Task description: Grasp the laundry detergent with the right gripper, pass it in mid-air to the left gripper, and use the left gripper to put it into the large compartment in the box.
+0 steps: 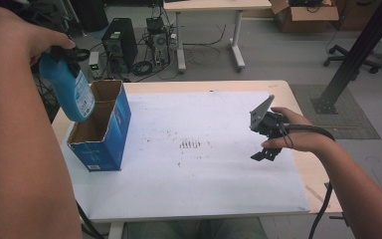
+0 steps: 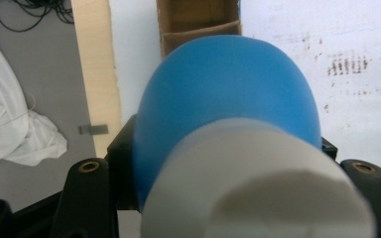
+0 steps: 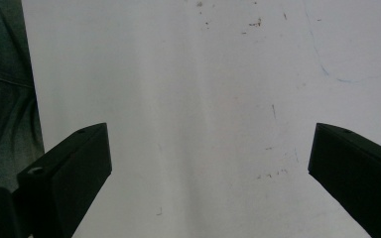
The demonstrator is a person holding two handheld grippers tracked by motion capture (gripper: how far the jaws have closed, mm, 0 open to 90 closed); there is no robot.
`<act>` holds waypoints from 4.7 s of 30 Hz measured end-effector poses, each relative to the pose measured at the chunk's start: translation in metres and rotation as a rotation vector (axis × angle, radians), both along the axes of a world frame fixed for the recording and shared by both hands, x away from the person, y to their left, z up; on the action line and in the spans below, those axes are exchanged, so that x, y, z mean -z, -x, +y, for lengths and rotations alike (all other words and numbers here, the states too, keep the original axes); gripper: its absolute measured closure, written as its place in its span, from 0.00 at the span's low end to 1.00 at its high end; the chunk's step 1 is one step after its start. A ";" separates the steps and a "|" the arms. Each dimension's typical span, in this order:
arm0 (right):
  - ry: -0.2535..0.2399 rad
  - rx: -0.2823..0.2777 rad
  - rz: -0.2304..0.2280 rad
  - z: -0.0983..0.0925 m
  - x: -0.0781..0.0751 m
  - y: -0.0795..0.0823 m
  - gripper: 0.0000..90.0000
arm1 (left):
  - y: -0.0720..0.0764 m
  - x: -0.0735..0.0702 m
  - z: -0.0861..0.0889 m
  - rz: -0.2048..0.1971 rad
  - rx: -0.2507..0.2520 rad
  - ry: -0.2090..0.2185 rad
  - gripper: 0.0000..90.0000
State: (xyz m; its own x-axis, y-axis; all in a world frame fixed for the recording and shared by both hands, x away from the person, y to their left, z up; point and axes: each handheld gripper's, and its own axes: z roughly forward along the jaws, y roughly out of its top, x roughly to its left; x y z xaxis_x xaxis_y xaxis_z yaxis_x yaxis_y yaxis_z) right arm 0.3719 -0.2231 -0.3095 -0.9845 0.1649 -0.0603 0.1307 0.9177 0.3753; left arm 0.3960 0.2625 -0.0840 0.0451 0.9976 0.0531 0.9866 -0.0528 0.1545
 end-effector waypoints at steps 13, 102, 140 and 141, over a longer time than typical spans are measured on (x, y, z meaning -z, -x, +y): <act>0.002 -0.005 0.005 0.003 0.001 0.002 0.04 | -0.010 0.037 0.007 0.020 -0.011 0.011 0.43; -0.010 0.005 0.052 0.001 0.034 -0.003 0.04 | -0.035 0.213 0.010 0.188 -0.009 0.023 0.43; -0.028 0.003 0.045 -0.003 0.034 0.002 0.04 | -0.027 0.202 0.008 0.164 -0.031 0.006 0.36; -0.028 0.002 0.044 -0.003 0.033 0.002 0.04 | -0.027 0.202 0.007 0.168 -0.031 0.005 0.36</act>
State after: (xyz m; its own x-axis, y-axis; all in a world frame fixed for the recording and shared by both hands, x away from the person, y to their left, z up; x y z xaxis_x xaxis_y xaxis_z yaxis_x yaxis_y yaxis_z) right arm 0.3695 -0.2265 -0.3429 -0.9858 0.1676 -0.0119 0.1494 0.9065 0.3950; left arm 0.4227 0.2696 -0.2857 0.0220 0.9989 0.0425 0.9997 -0.0215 -0.0124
